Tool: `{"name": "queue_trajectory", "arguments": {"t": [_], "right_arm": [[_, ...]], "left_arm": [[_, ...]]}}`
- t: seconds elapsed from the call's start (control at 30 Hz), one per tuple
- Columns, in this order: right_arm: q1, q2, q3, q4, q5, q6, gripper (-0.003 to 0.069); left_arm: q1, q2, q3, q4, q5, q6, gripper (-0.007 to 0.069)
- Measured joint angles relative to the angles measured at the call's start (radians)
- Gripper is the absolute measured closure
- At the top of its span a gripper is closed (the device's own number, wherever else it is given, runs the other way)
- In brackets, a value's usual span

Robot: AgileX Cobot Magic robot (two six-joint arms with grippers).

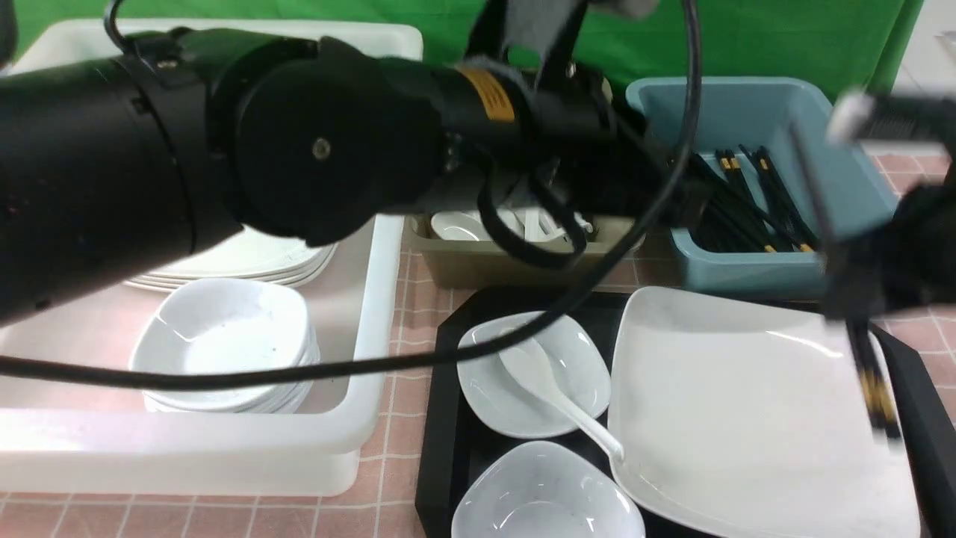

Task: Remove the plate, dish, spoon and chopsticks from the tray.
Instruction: Use the right arm to put the chopsticks into the small storage box on the right, then use the left arm to grab a soup spoon from the plate

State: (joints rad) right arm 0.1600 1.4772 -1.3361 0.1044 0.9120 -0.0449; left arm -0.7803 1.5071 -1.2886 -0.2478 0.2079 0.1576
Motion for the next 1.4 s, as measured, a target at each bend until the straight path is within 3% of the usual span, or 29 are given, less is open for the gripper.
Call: {"name": "queue_trajectory", "arguments": {"t": [0.3,0.47,0.7,0.87,0.93,1.03,1.1,1.17,1.27,1.4], "right_arm": [[-0.099,0.316,-0.294,-0.003,-0.282,-0.021,0.0490],[-0.100,0.543,-0.409,-0.002,-0.471,-0.022,0.0490],[-0.100,0.670,-0.432,-0.001,-0.532,-0.022,0.0471],[-0.100,0.674,-0.432,-0.005,-0.389,-0.023,0.0279],[-0.100,0.654,-0.433,-0.010,-0.307,-0.024,0.0254],[-0.100,0.610,-0.433,-0.015,-0.187,-0.052,0.0322],[-0.100,0.528,-0.433,-0.016,-0.035,-0.121,0.0529],[-0.100,0.460,-0.433,-0.016,0.093,-0.156,0.0613],[-0.100,0.332,-0.409,0.017,0.217,-0.204,0.0629],[-0.100,0.175,-0.301,0.102,0.217,-0.255,0.0629]], "left_arm": [[0.000,0.000,-0.001,0.011,-0.056,0.007,0.0628],[0.000,0.000,-0.001,0.013,0.042,0.008,0.0627],[0.000,0.000,-0.001,0.033,0.200,0.008,0.0627],[0.000,0.000,-0.001,0.036,0.387,0.007,0.0627],[0.000,0.001,-0.001,0.036,0.478,0.008,0.0627],[0.000,0.007,-0.005,0.036,0.576,0.027,0.0627],[0.000,0.044,-0.047,0.039,0.755,0.100,0.0627],[0.000,0.087,-0.086,0.040,0.875,0.179,0.0627],[0.000,0.159,-0.167,0.042,0.982,0.290,0.0627],[0.004,0.238,-0.235,0.055,0.991,0.353,0.0627]]}}
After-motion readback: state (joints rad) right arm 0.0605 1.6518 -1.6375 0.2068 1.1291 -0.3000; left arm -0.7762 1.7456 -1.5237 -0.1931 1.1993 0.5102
